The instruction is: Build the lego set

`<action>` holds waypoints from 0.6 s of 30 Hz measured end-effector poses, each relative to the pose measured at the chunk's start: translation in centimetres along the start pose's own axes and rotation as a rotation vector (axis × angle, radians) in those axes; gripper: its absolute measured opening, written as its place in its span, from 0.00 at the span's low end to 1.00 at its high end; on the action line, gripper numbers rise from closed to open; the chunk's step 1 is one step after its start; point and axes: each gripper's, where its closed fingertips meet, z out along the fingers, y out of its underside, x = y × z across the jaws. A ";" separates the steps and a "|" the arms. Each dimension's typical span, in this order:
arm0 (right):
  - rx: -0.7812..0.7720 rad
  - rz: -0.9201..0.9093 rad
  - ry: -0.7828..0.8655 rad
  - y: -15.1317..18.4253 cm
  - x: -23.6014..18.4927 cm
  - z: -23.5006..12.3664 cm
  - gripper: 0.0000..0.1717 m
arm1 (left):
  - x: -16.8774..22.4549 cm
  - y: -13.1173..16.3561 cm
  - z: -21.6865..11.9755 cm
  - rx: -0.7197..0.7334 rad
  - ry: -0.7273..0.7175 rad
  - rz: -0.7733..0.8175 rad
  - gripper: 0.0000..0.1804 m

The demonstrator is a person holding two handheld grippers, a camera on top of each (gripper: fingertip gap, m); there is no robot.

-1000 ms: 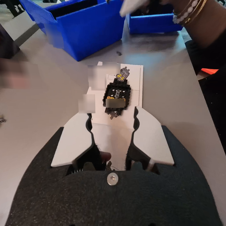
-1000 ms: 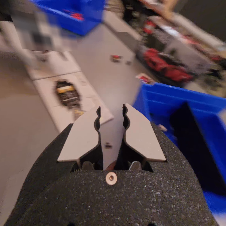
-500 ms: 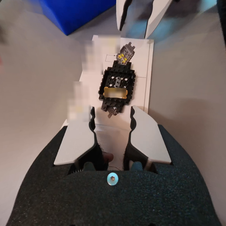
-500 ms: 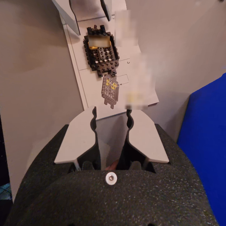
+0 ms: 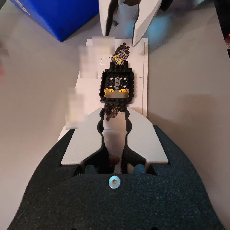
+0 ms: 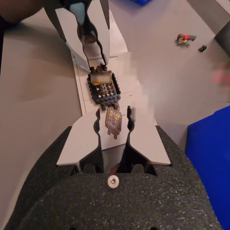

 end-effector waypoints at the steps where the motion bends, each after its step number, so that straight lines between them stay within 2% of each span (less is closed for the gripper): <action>1: 0.012 0.005 0.005 -0.3 0.0 0.0 0.26 | 0.0 0.0 0.0 0.002 0.001 0.003 0.17; 2: 0.024 0.007 0.008 -0.5 0.1 0.0 0.25 | 0.1 0.0 0.0 0.004 0.004 0.007 0.17; 4: 0.042 -0.026 0.010 -0.7 0.0 -0.4 0.03 | 0.2 0.0 0.0 0.002 0.009 0.015 0.17; 8: 0.057 -0.099 0.039 -1.1 0.0 -1.0 0.02 | 0.3 0.2 0.0 -0.008 0.013 0.026 0.17; 12: 0.104 -0.060 0.111 -1.6 1.3 -1.4 0.17 | 0.3 0.2 0.0 -0.009 0.013 0.029 0.17; 14: 0.111 -0.053 0.141 -1.6 1.8 -1.6 0.19 | 0.3 0.2 0.0 -0.007 0.010 0.035 0.17; 15: 0.110 -0.058 0.153 -1.5 2.0 -1.7 0.14 | 0.3 0.2 0.0 -0.008 0.010 0.037 0.17; 16: 0.102 -0.072 0.150 -1.4 1.9 -1.8 0.01 | 0.3 0.2 0.1 -0.008 0.010 0.038 0.17; 18: 0.071 -0.087 0.094 -1.0 1.1 -1.7 0.00 | 0.3 0.2 0.0 -0.007 0.009 0.040 0.17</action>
